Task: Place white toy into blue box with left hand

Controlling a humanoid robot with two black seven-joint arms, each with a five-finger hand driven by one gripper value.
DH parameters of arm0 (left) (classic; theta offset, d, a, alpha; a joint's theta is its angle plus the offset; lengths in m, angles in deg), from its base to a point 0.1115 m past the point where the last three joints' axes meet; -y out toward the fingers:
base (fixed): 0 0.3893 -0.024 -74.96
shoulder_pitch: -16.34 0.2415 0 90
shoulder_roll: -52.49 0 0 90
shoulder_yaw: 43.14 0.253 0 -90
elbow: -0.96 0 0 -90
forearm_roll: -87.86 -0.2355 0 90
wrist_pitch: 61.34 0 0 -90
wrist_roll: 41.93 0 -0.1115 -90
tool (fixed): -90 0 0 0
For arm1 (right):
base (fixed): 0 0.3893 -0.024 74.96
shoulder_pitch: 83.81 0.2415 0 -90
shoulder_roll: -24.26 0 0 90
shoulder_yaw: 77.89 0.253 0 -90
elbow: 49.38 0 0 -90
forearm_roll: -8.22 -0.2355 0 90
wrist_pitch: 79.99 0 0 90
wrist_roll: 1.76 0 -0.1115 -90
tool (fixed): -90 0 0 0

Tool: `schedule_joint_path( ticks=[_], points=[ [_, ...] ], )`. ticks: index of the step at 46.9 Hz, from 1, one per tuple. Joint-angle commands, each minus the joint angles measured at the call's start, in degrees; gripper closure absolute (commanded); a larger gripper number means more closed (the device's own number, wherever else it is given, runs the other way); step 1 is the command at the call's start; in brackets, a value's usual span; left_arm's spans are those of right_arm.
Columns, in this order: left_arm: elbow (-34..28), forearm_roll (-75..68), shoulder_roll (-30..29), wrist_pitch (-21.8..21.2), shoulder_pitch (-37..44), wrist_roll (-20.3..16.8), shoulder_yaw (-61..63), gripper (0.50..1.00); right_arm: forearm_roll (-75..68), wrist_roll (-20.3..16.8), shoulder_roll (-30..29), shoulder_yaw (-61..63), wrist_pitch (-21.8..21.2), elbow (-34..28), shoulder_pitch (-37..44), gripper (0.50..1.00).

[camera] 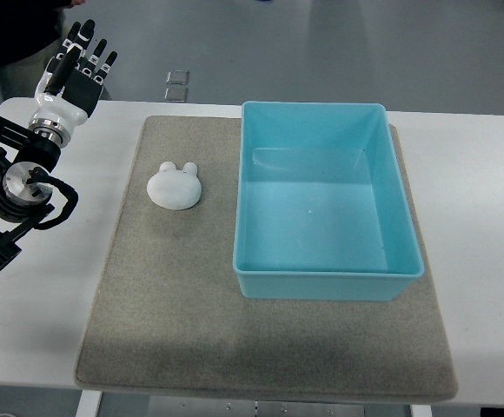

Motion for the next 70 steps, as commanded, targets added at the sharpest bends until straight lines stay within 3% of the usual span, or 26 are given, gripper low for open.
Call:
schedule_joint_path(
  ticks=[1, 51, 70],
  points=[
    [0.0, 0.0, 0.0, 0.0, 0.1, 0.0, 0.1, 0.5, 0.0, 0.0, 0.0, 0.0, 0.0, 0.0, 0.0, 0.564],
    [-0.3, 0.0, 2.7, -1.6, -0.4, 0.1, 0.8, 0.5, 0.0, 0.0, 0.0, 0.0, 0.0, 0.0, 0.0, 0.564],
    [-3.9, -0.9, 2.8, -0.7, -1.3, 0.2, 2.0, 0.5, 0.0, 0.0, 0.0, 0.0, 0.0, 0.0, 0.0, 0.564]
  ],
)
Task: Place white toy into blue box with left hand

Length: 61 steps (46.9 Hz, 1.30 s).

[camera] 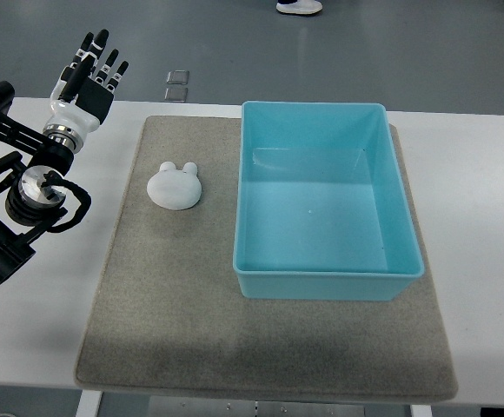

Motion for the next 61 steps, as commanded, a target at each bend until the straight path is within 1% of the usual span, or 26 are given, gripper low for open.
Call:
schedule_joint_path(
  ticks=[1, 6, 37, 40, 48, 55, 61],
  points=[
    [-1.0, -0.9, -0.1, 0.0, -0.7, 0.0, 1.6, 0.5, 0.0, 0.0, 0.0, 0.0, 0.0, 0.0, 0.0, 0.564],
    [-1.4, -2.5, -0.3, -0.1, -1.0, -0.1, 4.7, 0.5, 0.0, 0.0, 0.0, 0.0, 0.0, 0.0, 0.0, 0.564],
    [-1.0, -4.0, -0.4, 0.4, -1.2, 0.2, 5.6, 0.501, 0.0, 0.0, 0.0, 0.0, 0.0, 0.0, 0.0, 0.564],
    [-1.0, -8.7, -0.6, 0.4, -1.2, 0.2, 5.7, 0.506, 0.0, 0.0, 0.0, 0.0, 0.0, 0.0, 0.0, 0.564],
    [-0.5, -29.0, -0.8, 0.2, -1.1, -0.2, 5.4, 0.516, 0.0, 0.0, 0.0, 0.0, 0.0, 0.0, 0.0, 0.564],
    [0.6, -43.7, -1.1, 0.4, -0.8, -0.3, 5.9, 0.51, 0.0, 0.0, 0.0, 0.0, 0.0, 0.0, 0.0, 0.564],
    [2.9, -60.6, -4.2, 2.5, -0.6, -0.3, 5.9, 0.512, 0.0, 0.0, 0.0, 0.0, 0.0, 0.0, 0.0, 0.564]
  ],
)
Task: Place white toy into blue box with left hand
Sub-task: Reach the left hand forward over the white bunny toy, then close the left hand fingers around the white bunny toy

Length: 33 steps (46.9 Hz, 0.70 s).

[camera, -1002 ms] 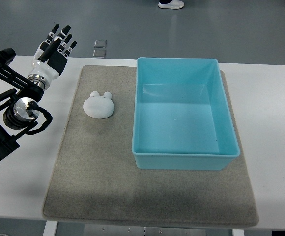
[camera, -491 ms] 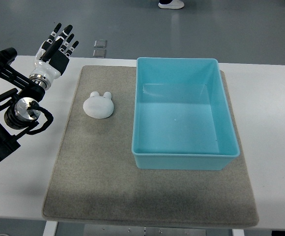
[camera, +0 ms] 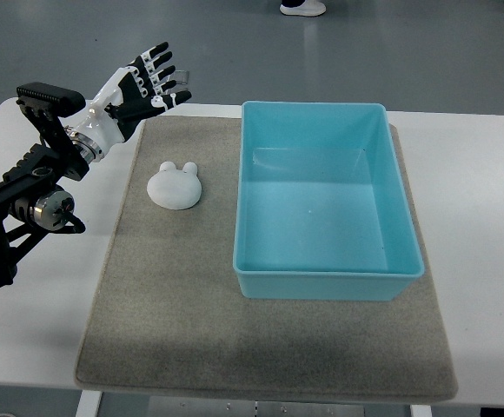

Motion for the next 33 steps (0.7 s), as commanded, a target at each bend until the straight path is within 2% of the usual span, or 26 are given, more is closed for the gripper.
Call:
schedule_joint_path(
  ticks=[1, 10, 17, 33],
  points=[
    [1.6, -10.6, -2.0, 1.3, 0.1, -0.1, -0.1, 0.512, 0.0, 0.0, 0.0, 0.0, 0.0, 0.0, 0.0, 0.564],
    [5.7, -27.6, -7.0, 2.4, 0.1, 0.0, 0.0, 0.51, 0.0, 0.0, 0.0, 0.0, -0.1, 0.0, 0.0, 0.564],
    [5.6, -36.3, -8.9, 2.9, 0.3, 0.0, 0.3, 0.506, 0.0, 0.0, 0.0, 0.0, 0.0, 0.0, 0.0, 0.564],
    [6.0, -43.6, -12.7, 3.3, 0.1, -0.1, 4.6, 0.506, 0.0, 0.0, 0.0, 0.0, 0.0, 0.0, 0.0, 0.564]
  ],
)
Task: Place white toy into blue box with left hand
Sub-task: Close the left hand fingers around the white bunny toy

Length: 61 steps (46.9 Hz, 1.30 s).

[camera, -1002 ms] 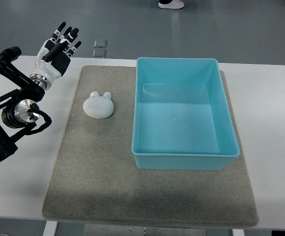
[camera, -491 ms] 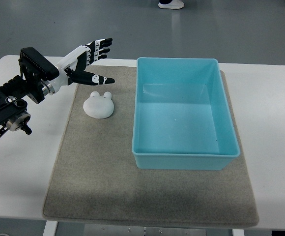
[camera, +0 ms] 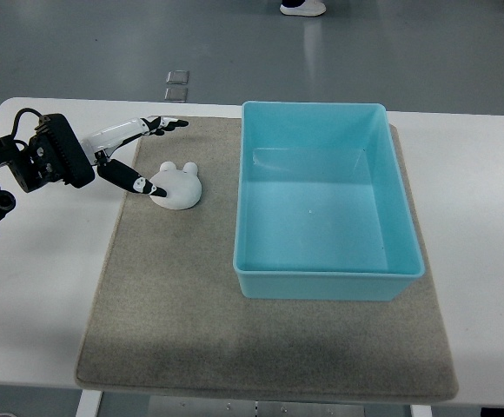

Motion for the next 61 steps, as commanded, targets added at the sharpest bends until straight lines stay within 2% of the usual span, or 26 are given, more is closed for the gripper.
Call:
schedule_joint_path(
  ticks=[1, 16, 28, 34, 41, 48, 54, 59, 61],
  points=[
    [0.1, -2.4, -0.5, -0.1, -0.1, -0.1, 0.7, 0.506, 0.0, 0.0, 0.0, 0.0, 0.0, 0.0, 0.0, 0.564],
    [0.0, -8.3, -0.9, -0.9, 0.1, -1.2, 0.7, 0.519, 0.0, 0.0, 0.0, 0.0, 0.0, 0.0, 0.0, 0.564],
    [-0.1, -10.5, -0.4, -4.7, 0.1, -1.1, 3.9, 0.594, 0.0, 0.0, 0.0, 0.0, 0.0, 0.0, 0.0, 0.564],
    [-0.1, -10.5, -0.4, -5.5, -0.1, -1.1, 4.8, 0.609, 0.0, 0.0, 0.0, 0.0, 0.0, 0.0, 0.0, 0.564],
    [-0.2, -10.6, -0.1, -5.7, -0.4, -1.0, 5.0, 0.683, 0.0, 0.0, 0.0, 0.0, 0.0, 0.0, 0.0, 0.564],
    [-0.3, -10.6, 0.2, -5.9, -0.4, -1.0, 5.0, 0.855, 0.0, 0.0, 0.0, 0.0, 0.0, 0.0, 0.0, 0.564],
    [-0.7, -10.7, 1.0, -6.8, -0.4, -1.1, 5.1, 0.949, 0.0, 0.0, 0.0, 0.0, 0.0, 0.0, 0.0, 0.564],
    [-0.7, -10.7, 1.1, -6.8, -0.4, -1.1, 5.1, 0.999, 0.0, 0.0, 0.0, 0.0, 0.0, 0.0, 0.0, 0.564],
    [-0.7, -10.6, 1.2, -7.0, -0.4, -1.1, 5.1, 1.0, 0.0, 0.0, 0.0, 0.0, 0.0, 0.0, 0.0, 0.564]
  ],
)
